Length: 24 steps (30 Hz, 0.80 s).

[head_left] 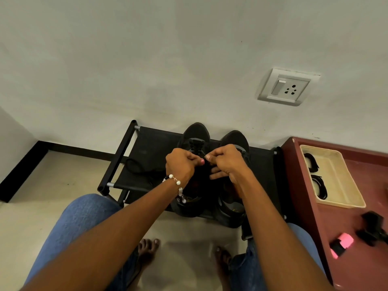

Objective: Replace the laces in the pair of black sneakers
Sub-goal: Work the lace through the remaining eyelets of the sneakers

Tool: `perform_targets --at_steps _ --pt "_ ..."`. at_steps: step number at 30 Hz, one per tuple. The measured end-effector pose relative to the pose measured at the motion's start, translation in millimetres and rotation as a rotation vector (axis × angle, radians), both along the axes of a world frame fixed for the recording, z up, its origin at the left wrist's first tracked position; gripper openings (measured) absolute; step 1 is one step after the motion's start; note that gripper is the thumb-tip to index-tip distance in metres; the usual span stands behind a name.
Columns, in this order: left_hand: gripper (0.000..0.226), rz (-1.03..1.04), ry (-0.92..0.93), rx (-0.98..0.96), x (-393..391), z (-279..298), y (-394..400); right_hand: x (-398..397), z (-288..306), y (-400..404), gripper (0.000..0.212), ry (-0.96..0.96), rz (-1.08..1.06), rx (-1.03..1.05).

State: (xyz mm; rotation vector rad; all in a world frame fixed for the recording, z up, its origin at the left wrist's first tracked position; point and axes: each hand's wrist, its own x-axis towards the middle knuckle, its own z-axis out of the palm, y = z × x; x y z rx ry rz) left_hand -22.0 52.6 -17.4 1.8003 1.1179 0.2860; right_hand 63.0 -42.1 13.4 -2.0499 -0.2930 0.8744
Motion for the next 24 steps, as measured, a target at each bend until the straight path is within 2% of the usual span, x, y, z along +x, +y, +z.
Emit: perform_targets --at_steps 6,10,12,14,17,18,19,20,21,23,24 --pt "0.014 0.02 -0.039 -0.042 -2 -2 3 1 -14 9 0.016 -0.036 -0.105 -0.025" --pt "0.047 -0.035 -0.023 0.071 -5 1 11 3 -23 16 0.027 -0.2 -0.072 -0.11" --pt "0.051 -0.115 0.021 0.139 -8 4 15 6 -23 15 0.026 -0.245 -0.082 -0.104" --pt "0.047 -0.197 0.082 0.201 -13 9 14 8 -10 11 0.03 -0.162 -0.223 0.069" --pt "0.04 -0.237 0.11 0.27 -19 13 13 15 15 3 0.031 0.249 -0.538 0.569" --pt "0.039 -0.239 0.106 0.283 -20 14 13 16 23 0 0.029 0.324 -0.598 0.717" --pt "0.038 -0.239 0.104 0.291 -21 15 13 17 26 -2 0.028 0.309 -0.612 0.797" --pt "0.037 -0.237 0.104 0.299 -22 15 13 17 27 -3 0.026 0.196 -0.564 0.81" --pt "0.037 -0.234 0.106 0.313 -21 15 12 18 28 -5 0.022 -0.019 -0.451 0.738" --pt "0.037 -0.226 0.13 0.364 -20 14 11 20 27 -8 0.012 -0.595 -0.016 0.39" --pt "0.038 -0.216 0.145 0.394 -20 13 11 22 24 -8 0.011 -0.801 0.259 0.163"
